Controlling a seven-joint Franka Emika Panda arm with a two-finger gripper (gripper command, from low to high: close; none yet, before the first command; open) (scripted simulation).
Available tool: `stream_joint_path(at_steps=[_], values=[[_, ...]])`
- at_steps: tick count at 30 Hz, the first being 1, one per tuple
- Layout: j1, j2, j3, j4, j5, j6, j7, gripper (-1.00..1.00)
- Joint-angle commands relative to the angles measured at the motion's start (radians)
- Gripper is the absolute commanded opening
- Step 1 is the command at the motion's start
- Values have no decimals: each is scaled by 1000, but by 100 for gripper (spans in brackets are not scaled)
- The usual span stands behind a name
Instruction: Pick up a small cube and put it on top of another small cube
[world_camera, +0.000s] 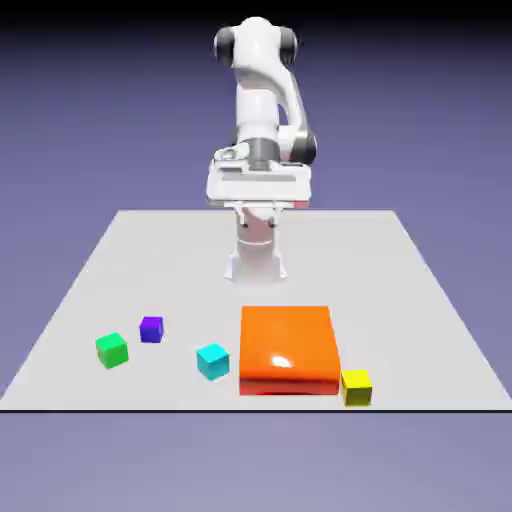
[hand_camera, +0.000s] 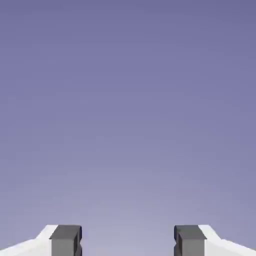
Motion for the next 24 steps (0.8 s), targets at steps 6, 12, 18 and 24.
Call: stream_joint_path(at_steps=[6, 12, 18, 24], values=[[-100, 217, -96, 71, -40, -150, -124, 0], [-199, 435, -191, 142, -79, -299, -247, 0], [-299, 652, -287, 213, -119, -449, -371, 0], [-352, 812, -281, 231, -99, -377, -418, 0]])
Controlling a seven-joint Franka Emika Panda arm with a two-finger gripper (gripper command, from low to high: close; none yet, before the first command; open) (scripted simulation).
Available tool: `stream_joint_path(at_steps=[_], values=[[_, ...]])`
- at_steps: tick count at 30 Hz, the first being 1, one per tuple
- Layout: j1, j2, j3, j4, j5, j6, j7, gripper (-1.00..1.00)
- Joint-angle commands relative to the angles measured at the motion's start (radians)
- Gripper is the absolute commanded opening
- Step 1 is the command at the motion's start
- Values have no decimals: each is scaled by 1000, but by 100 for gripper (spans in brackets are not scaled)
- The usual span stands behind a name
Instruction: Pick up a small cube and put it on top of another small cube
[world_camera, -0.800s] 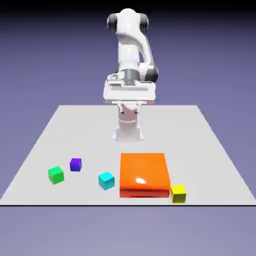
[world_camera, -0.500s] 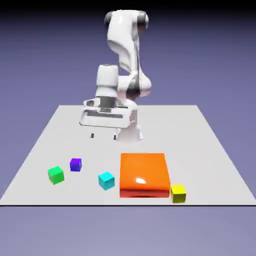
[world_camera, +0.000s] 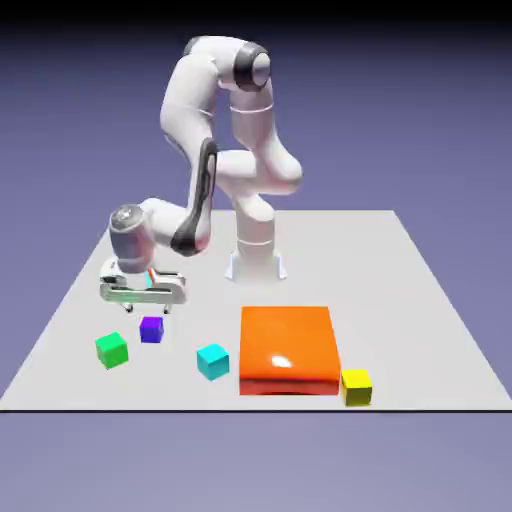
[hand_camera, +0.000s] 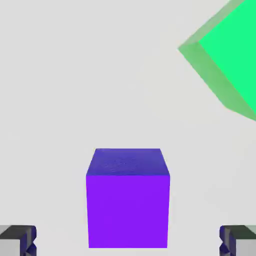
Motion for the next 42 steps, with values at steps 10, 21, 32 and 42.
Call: stream_joint_path(at_steps=[10, 21, 32, 42], values=[[25, -92, -24, -1, -25, -90, 15, -100], [267, -55, 279, 229, -237, -188, -343, -100], [526, 30, 599, 386, -409, -225, -656, -100], [532, 71, 581, 391, -442, -193, -633, 100]])
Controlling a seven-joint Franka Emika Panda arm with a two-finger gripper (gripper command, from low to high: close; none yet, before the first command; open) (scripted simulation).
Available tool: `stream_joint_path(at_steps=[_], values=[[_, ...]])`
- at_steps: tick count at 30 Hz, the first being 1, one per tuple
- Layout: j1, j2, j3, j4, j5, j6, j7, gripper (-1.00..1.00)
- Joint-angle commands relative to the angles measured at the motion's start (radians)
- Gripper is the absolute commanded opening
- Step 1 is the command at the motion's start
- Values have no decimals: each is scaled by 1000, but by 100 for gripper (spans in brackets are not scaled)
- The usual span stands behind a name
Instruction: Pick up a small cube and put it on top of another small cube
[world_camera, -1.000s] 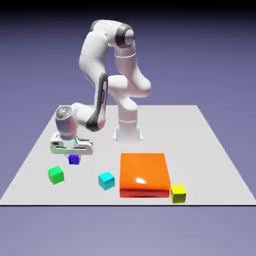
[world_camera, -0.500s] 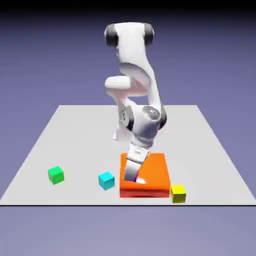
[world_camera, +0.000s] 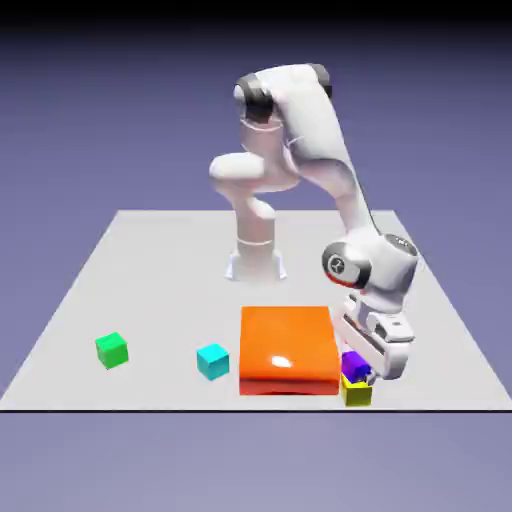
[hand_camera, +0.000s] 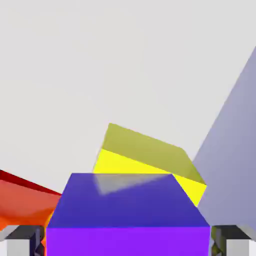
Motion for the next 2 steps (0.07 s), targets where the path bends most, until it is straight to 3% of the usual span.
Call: stream_joint_path(at_steps=[1, 2], values=[[-5, -36, 16, -4, 29, -29, -21, 100], [-6, -41, 18, -5, 32, -32, -24, 100]])
